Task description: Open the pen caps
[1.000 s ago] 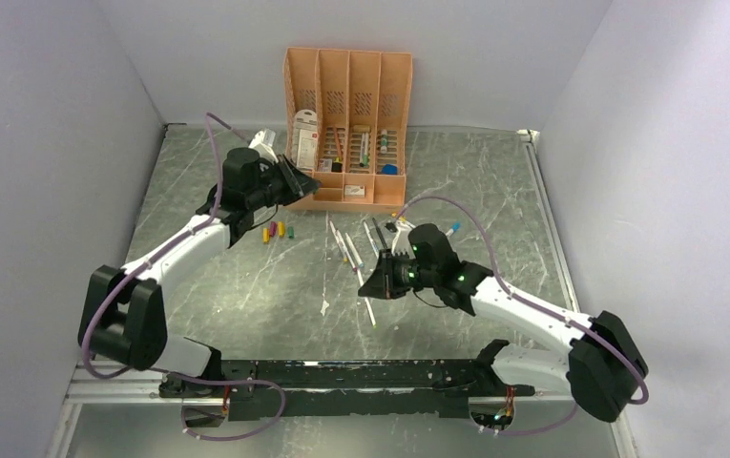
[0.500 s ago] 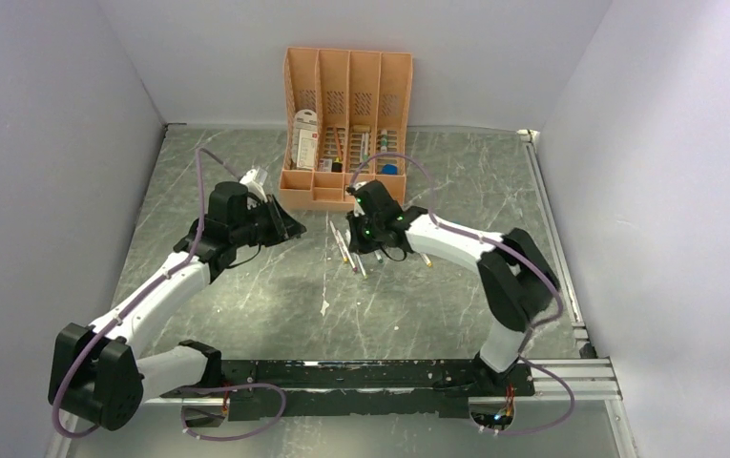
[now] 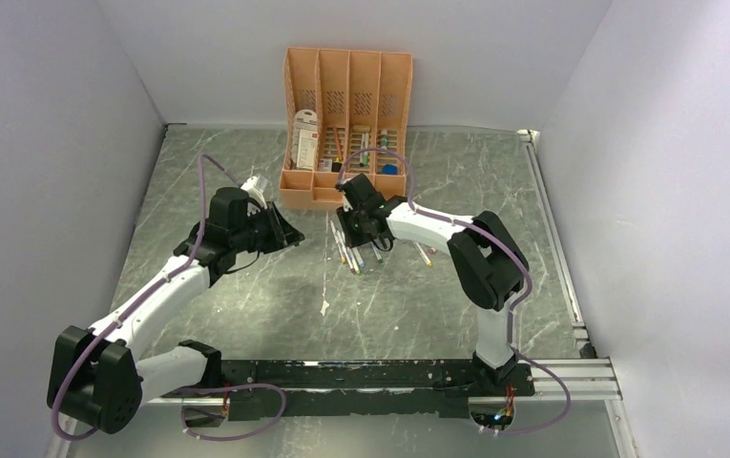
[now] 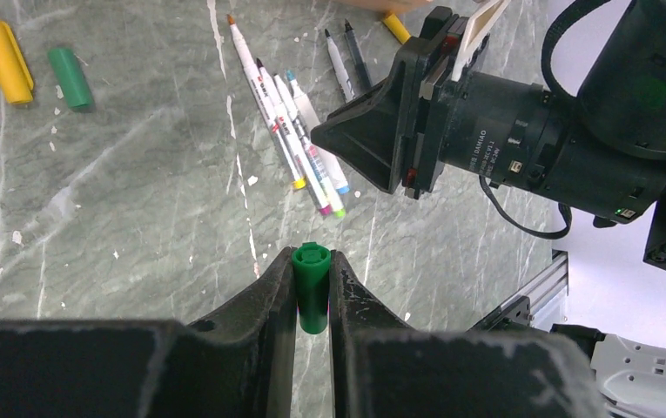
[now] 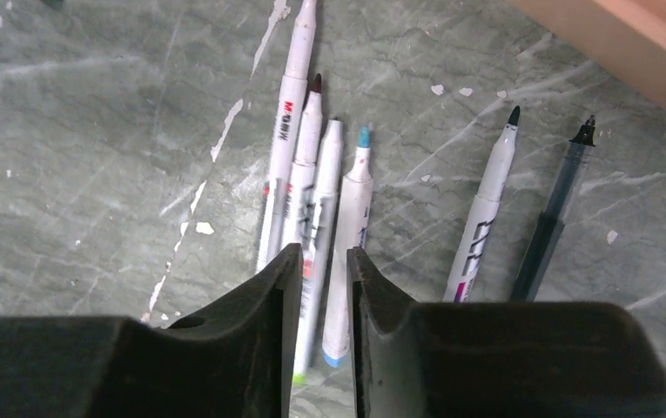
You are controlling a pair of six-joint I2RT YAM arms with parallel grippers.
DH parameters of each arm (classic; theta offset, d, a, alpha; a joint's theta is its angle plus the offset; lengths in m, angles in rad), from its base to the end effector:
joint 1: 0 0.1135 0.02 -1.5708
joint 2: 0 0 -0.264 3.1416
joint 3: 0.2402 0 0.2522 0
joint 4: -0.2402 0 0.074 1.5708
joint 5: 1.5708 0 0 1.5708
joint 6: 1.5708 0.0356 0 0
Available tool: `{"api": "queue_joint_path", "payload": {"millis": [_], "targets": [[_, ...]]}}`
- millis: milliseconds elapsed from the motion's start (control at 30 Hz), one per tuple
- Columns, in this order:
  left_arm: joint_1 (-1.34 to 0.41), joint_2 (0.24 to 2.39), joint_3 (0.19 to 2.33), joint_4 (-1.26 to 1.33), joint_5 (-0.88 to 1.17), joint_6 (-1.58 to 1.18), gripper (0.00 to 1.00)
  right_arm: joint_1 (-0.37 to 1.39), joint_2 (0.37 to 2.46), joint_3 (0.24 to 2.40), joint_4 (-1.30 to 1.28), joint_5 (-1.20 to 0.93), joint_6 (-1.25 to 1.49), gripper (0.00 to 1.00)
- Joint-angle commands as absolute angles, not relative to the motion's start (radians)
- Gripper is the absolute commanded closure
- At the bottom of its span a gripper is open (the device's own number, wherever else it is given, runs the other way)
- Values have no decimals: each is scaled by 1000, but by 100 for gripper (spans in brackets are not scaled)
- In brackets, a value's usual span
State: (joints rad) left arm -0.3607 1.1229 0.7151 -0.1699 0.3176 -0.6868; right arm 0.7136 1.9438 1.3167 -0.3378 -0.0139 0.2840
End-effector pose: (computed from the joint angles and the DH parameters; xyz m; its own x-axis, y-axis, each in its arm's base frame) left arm 0.2250 -0.0968 0.2505 -0.7629 -0.3560 -0.5397 0.1246 0.7381 -0.6630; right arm 0.3113 0.2702 0.1741 -0.7816 -0.3061 -0.5435 -0.4599 0.8714 0.1705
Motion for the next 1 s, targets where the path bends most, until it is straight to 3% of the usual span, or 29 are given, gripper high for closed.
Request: {"api": "queue_joint_path", "payload": {"millis": [0,367,967], "targets": [[-359,1129,723,-168,327,-671,78,710,1946,1338,-356,-8,268,73],[-360,1240,804,-242,249,-614,77,711,1816,1281,-363,-21,282,67],[-359,1670,1090,-386,-120,-481,72,709,1506,1044,-350,-28,335,59]]}}
